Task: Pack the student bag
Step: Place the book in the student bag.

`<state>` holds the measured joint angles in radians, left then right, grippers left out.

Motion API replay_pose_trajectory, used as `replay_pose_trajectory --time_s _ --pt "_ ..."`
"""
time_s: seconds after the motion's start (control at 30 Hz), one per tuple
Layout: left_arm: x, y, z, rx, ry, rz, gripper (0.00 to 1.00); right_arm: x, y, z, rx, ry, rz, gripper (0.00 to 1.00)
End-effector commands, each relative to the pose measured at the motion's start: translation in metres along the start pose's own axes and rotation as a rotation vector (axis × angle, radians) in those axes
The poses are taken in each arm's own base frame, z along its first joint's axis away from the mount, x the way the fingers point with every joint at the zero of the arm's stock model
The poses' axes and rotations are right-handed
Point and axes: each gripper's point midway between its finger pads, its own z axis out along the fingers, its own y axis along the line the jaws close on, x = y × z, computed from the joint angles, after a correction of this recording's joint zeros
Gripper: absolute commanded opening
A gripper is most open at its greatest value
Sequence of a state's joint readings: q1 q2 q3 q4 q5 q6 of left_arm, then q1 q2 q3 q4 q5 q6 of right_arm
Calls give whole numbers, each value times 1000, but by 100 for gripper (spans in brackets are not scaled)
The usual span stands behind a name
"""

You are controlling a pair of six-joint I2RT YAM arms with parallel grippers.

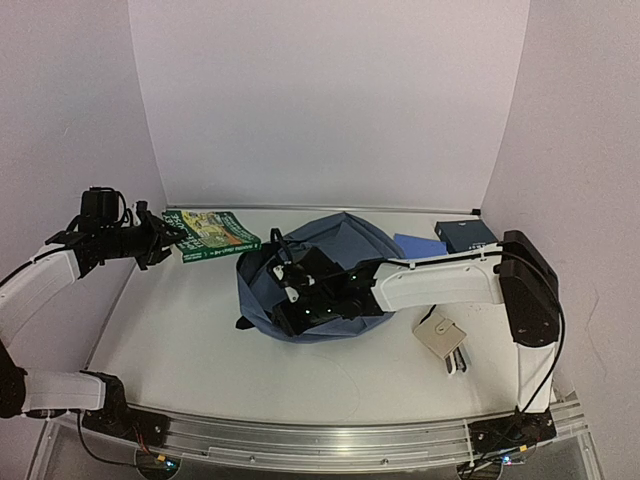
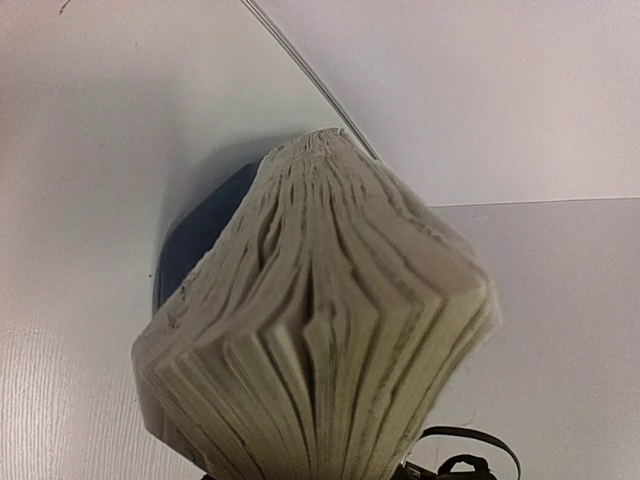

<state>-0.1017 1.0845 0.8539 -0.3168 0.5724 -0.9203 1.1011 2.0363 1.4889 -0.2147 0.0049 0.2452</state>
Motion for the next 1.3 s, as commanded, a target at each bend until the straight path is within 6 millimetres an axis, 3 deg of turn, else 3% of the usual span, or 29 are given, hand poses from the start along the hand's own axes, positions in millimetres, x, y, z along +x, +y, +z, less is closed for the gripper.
replay_pose_trajectory --time_s 0.0,0.13,0.27,0.57,0.7,0.83,0.93,1.07,1.27 --pt "-3 -26 -12 89 -23 65 0 -20 -7 2 67 -41 -19 51" --pt "-2 -28 -13 91 -18 65 0 -14 -3 14 41 -15 -28 44" --pt "-3 -31 -17 92 -25 75 0 -5 7 18 -18 17 -43 45" --pt "-2 -30 -17 83 -23 73 0 12 7 38 -21 61 -44 35" --pt "-3 -30 -18 79 -27 75 0 17 7 46 -24 76 -42 24" --pt "-2 -31 -20 81 -33 83 0 13 7 48 -19 59 -33 0" --pt "-3 -33 -25 81 -49 96 0 -7 0 34 27 -16 12 0" --pt "-3 -44 -34 113 -71 142 0 -45 -24 -8 158 -181 89 0" --pt "7 -56 -37 169 -20 212 0 -70 -71 -64 401 -366 222 0"
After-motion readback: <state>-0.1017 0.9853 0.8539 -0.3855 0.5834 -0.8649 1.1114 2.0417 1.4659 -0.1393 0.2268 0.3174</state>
